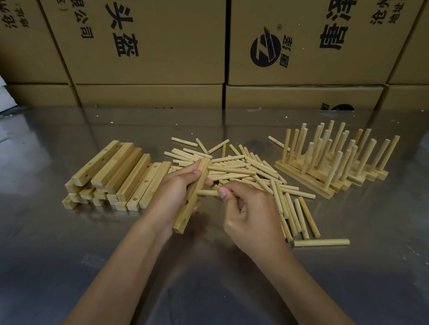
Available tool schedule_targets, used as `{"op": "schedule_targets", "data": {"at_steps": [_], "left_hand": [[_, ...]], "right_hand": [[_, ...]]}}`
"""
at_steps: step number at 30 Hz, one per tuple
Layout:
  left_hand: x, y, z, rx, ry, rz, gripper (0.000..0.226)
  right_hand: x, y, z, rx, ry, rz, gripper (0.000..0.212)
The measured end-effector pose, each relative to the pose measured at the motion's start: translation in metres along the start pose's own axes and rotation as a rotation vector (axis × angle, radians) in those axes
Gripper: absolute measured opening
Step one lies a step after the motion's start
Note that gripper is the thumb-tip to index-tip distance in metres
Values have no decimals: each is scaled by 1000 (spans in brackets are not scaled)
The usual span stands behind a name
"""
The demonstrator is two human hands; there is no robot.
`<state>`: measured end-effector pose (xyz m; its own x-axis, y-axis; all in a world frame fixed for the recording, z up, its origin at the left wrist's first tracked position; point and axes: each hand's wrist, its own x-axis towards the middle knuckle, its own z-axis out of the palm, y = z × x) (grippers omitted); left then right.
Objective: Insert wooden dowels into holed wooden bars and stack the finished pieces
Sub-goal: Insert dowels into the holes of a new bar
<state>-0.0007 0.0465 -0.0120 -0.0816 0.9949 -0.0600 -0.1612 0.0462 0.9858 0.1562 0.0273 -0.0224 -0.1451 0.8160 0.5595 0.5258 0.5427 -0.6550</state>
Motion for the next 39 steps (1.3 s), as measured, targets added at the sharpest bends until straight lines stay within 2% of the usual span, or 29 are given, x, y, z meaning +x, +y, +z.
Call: {"op": "schedule_targets", "data": {"at_steps": [4,6,9,12,14,17,20,22,26,31,35,37,39], "left_hand": [[0,0,2,-77,4,0,28],[0,0,3,-123,0,-7,30],[1,1,2,-141,-7,-33,32],[0,0,4,-117,-28,-69,34],[1,2,4,-131,-19,-82,34],[0,5,2,-162,-28,-73,33],[-4,7,5,-110,-89,-46,36],[-6,8,8,-56,-111,-31,36],[-9,8,10,49,-83,20,34],[-11,1,15,148,-70,74,33],[-10,-5,19,135,-66,70,31],[-10,-6,20,129,-62,66,31],[-9,-6,20,131,-66,64,31]], "right_hand": [[1,0,-4,168,-33,93,23],[3,-1,-6,272,-51,191,20],[6,-12,-9,708,-96,438,9],[7,-13,-13,976,-124,481,14],[8,-9,-15,854,-107,435,18],[7,-2,-15,345,-119,224,30],[1,2,-7,-26,-256,36,24],[-2,3,-4,-163,-264,-20,13],[-2,6,-7,-216,-228,-33,10],[0,2,-12,-213,-313,21,7],[5,10,-15,-1,-433,180,20],[6,10,-16,156,-459,217,23],[7,7,-16,258,-471,238,36]]}}
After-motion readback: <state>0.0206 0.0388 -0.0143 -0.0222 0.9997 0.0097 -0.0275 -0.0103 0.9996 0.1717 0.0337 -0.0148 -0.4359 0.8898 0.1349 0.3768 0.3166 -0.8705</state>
